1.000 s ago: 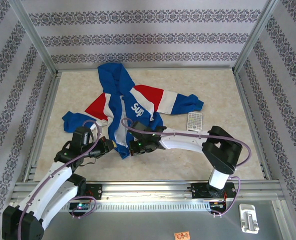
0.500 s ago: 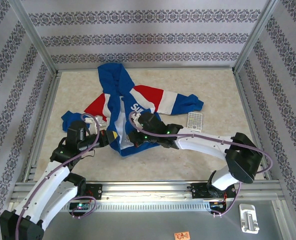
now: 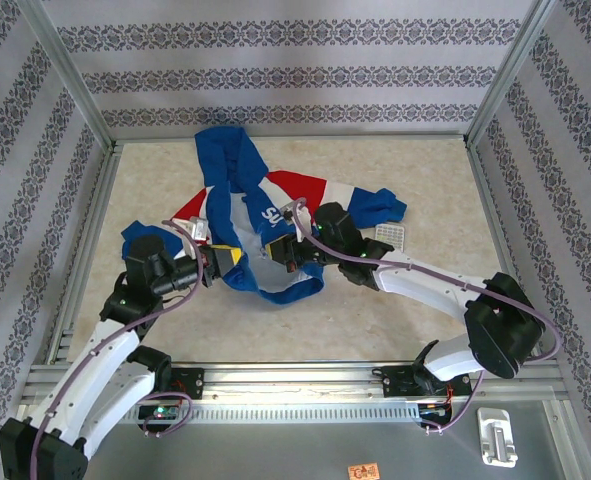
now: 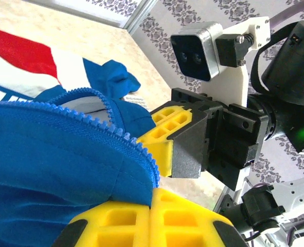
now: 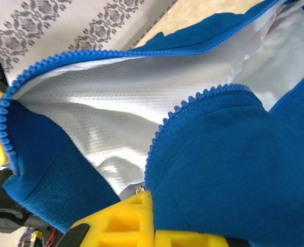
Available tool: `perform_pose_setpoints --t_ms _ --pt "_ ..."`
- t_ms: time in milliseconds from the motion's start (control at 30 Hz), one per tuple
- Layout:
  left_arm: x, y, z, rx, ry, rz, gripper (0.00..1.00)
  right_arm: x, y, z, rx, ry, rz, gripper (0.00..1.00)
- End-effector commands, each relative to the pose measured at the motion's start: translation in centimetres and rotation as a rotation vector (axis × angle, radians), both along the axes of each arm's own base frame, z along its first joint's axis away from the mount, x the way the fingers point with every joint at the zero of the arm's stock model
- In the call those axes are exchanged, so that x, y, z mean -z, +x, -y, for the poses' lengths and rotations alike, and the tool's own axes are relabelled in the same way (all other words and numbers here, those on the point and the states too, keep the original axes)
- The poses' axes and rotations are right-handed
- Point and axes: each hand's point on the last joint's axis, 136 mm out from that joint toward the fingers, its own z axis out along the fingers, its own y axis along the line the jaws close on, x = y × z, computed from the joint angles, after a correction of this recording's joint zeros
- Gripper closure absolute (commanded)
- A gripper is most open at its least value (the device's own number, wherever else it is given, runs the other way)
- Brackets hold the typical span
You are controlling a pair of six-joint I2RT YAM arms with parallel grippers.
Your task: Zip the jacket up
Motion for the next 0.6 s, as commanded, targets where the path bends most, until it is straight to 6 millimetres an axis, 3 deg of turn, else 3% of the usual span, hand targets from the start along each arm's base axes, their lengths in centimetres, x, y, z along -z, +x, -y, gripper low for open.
perform_pose_setpoints --t_ms 0,233,567 --pt "-2.1 0.3 0.6 0.053 -0.049 0.125 1.0 -3.2 -1.5 -0.8 -0.115 0.132 0.049 1.0" --pt "-2.9 0.5 0.6 0.048 -0.137 0.17 1.0 -4.6 -2.7 -1.0 -0.205 0.211 0.081 1.0" --pt "-2.6 0.7 0.5 0.053 -0.148 0.183 1.0 -5.0 -2.7 -1.0 -0.244 0.239 0.078 1.0"
